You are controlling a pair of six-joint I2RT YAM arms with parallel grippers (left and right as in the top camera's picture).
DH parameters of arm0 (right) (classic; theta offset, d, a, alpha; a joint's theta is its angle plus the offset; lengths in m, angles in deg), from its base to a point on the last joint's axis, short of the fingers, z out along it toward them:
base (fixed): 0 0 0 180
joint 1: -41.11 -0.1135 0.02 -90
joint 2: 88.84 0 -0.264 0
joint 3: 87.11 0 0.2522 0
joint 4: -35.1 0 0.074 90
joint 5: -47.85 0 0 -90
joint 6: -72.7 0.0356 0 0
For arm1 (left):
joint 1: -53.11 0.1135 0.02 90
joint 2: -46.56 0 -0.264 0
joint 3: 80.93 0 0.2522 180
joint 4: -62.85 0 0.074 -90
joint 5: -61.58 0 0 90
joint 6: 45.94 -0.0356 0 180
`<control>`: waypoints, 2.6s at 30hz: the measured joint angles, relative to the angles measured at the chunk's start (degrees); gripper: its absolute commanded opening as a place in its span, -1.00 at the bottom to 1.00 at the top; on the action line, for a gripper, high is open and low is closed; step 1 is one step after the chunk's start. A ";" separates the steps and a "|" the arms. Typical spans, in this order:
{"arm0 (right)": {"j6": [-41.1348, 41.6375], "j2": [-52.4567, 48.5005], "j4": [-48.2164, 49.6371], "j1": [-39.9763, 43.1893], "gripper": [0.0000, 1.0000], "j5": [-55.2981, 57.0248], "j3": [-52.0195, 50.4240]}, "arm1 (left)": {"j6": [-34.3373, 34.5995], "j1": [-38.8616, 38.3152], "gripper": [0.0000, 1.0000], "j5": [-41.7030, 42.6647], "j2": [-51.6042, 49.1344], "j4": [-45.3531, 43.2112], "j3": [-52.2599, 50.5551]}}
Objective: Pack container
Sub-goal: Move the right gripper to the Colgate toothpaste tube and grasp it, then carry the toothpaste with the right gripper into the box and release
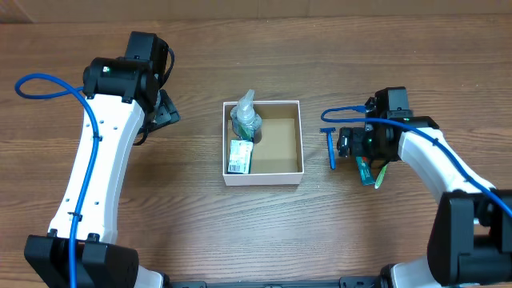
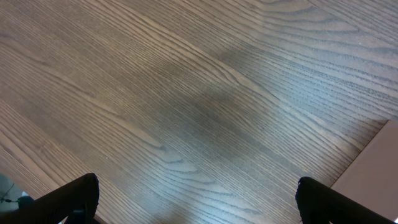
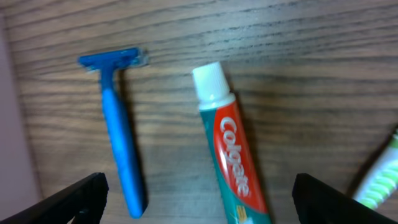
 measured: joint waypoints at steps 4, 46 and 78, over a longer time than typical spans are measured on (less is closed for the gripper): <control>-1.09 -1.25 2.12 0.00 0.30 0.98 0.00 | 0.00 0.00 1.00 0.00 0.00 0.00 -0.02; -1.36 2.73 -8.94 -0.39 -0.84 1.16 10.23 | 0.00 0.00 1.00 0.00 0.00 0.00 0.00; 16.33 3.63 1.16 -31.30 0.04 3.89 16.68 | 0.00 0.00 1.00 0.00 0.00 0.00 0.00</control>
